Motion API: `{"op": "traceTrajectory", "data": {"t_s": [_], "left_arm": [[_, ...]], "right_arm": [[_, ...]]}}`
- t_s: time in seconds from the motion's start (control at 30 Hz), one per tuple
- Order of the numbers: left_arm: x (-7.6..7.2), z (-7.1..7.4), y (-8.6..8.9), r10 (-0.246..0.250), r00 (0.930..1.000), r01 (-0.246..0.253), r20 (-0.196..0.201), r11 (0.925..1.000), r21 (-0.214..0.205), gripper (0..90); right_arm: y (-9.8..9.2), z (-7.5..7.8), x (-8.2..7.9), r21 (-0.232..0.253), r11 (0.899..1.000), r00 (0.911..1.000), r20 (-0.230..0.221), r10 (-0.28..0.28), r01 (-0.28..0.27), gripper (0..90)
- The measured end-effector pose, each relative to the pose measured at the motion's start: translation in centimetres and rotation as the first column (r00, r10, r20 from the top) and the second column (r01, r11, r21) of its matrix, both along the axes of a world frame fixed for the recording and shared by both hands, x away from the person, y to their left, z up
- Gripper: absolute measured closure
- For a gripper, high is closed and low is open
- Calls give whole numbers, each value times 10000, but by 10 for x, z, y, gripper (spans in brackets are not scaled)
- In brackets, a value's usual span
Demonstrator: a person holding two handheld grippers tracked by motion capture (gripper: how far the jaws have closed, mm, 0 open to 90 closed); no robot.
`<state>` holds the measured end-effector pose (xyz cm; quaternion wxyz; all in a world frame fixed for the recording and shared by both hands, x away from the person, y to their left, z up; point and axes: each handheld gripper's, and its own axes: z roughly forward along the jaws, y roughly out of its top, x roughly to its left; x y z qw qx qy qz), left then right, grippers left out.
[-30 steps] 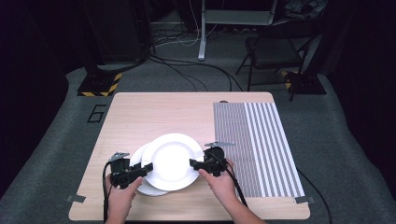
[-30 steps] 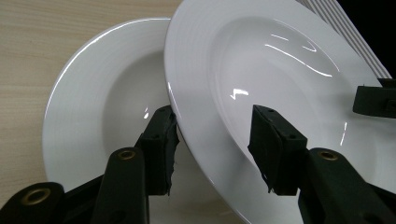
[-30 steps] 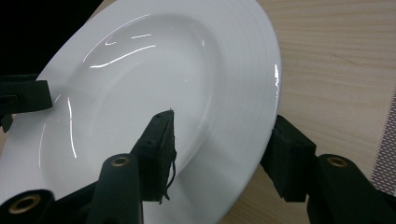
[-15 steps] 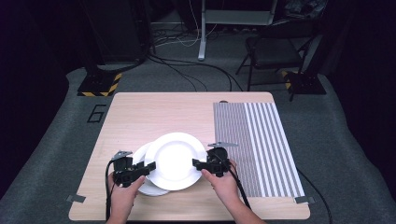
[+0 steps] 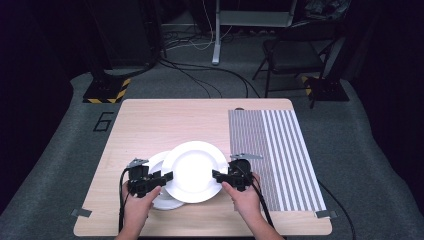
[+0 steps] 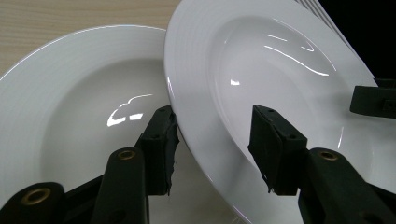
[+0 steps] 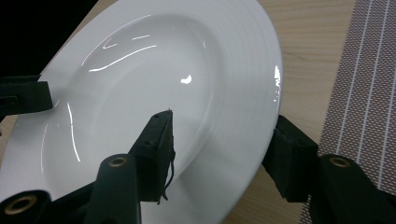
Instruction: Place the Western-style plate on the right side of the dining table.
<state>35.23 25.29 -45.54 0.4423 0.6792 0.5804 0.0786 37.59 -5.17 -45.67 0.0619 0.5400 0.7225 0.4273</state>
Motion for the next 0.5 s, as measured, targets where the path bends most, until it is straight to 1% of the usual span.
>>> {"op": "traceTrajectory", "data": {"t_s": [0.2, 0.4, 0.43, 0.5], "left_arm": [[4, 0, -6, -227, 9997, 227, -35, 9997, -31, 518], [9, 0, -15, -523, 9986, 523, -15, 9986, -30, 518], [10, 0, -17, -569, 9984, 569, -26, 9984, -34, 518], [12, 0, -20, -662, 9978, 662, -6, 9978, -34, 518]], "right_arm": [[-8, -1, -3, -63, 9997, 9998, 35, -219, 219, 457], [-17, 0, -6, -14, 9988, 9988, 56, -481, 481, 457], [-18, 0, -7, 13, 9985, 9985, 0, -550, 550, 457], [-21, 0, -8, -22, 9981, 9981, 78, -619, 619, 455]]}}
